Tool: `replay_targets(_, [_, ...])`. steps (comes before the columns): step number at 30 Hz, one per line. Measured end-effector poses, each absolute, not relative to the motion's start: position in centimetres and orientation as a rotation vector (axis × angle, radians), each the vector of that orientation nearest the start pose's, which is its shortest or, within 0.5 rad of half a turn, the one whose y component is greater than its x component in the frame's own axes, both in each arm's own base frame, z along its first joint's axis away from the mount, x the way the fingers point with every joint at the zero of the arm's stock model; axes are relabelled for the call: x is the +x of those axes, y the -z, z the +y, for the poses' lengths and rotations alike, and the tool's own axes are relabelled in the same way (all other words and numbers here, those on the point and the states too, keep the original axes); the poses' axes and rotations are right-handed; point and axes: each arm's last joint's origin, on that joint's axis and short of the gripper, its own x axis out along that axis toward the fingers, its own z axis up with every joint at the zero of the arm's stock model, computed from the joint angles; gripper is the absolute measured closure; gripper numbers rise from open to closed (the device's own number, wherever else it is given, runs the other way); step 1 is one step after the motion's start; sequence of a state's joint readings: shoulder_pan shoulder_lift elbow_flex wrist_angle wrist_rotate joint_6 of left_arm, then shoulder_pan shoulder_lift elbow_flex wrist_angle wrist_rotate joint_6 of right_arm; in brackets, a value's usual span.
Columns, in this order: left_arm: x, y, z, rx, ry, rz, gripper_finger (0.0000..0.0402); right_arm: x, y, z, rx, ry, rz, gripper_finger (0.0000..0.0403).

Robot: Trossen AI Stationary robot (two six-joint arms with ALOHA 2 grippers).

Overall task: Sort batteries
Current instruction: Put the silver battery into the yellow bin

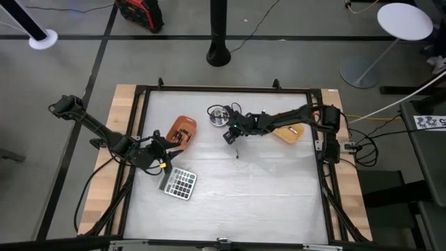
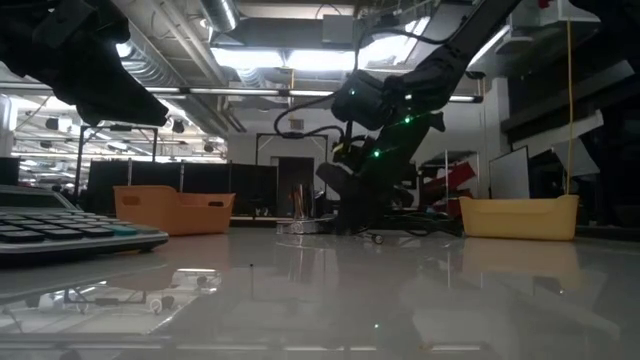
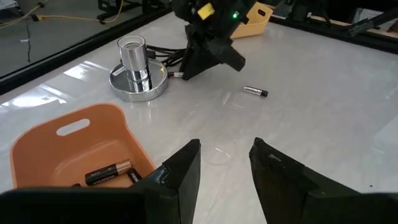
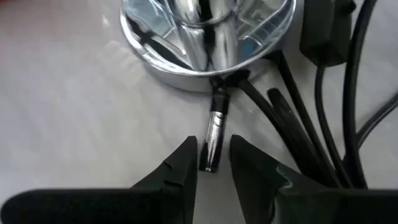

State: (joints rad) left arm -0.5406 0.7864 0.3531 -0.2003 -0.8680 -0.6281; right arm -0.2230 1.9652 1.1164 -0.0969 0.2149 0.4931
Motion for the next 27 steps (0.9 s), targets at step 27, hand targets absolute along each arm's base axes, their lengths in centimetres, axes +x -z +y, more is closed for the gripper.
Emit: replay_targets(27, [14.06, -19.08, -5.87, -0.2, -0.448, 0.361, 0.0271, 37.4, -12.13, -9.05, 0.462, 0.606, 0.854, 0.0385])
